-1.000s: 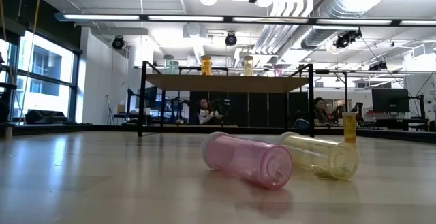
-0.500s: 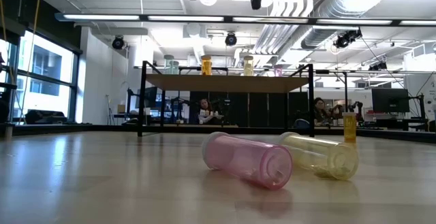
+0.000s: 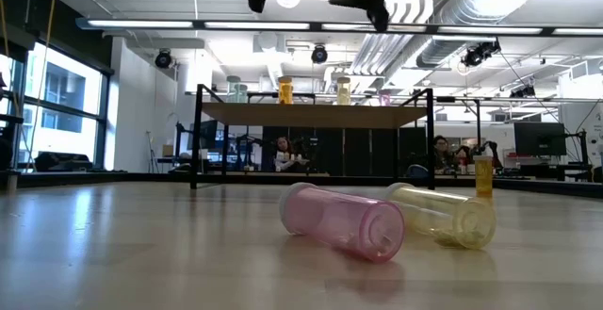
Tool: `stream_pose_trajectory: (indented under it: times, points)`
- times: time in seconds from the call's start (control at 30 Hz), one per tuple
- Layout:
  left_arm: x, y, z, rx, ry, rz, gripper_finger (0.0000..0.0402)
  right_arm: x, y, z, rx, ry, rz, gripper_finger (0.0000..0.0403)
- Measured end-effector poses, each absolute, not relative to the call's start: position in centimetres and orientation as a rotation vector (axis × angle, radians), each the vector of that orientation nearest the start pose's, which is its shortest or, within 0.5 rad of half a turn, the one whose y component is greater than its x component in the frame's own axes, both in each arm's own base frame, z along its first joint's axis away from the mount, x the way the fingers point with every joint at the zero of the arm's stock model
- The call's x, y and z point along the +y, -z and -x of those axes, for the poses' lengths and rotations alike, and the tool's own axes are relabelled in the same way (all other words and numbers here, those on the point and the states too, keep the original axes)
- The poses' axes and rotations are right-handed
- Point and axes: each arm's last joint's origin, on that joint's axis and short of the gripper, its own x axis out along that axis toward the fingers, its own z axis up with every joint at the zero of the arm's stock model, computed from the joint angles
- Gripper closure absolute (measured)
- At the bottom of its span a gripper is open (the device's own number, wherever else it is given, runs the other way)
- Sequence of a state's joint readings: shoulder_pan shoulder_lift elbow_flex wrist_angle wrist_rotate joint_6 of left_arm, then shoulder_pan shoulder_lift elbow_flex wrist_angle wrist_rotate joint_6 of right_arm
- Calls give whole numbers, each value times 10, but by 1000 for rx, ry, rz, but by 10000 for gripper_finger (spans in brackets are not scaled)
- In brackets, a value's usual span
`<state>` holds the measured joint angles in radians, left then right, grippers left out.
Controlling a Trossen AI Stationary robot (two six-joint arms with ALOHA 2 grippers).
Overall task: Pick and place medicine bottles onto shelf by color
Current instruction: Put the top violet pill bottle on the shelf aligned with the other violet pill bottle
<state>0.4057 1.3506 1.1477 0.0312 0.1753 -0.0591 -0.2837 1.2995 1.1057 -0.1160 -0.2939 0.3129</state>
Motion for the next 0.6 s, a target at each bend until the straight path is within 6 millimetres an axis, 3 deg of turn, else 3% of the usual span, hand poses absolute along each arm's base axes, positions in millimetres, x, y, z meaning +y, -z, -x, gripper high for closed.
stream_pose_trajectory:
  times: [0.23,0.4,0.6]
  points:
    - [118,-347,-284,237,-278,50,315,-75,-376,-254,116,170,-218,284]
    - [118,-344,-284,273,-272,32,315,-74,-399,-245,-58,213,-66,280]
    - [115,-341,-284,312,-264,32,315,-78,-419,-244,-152,234,32,235]
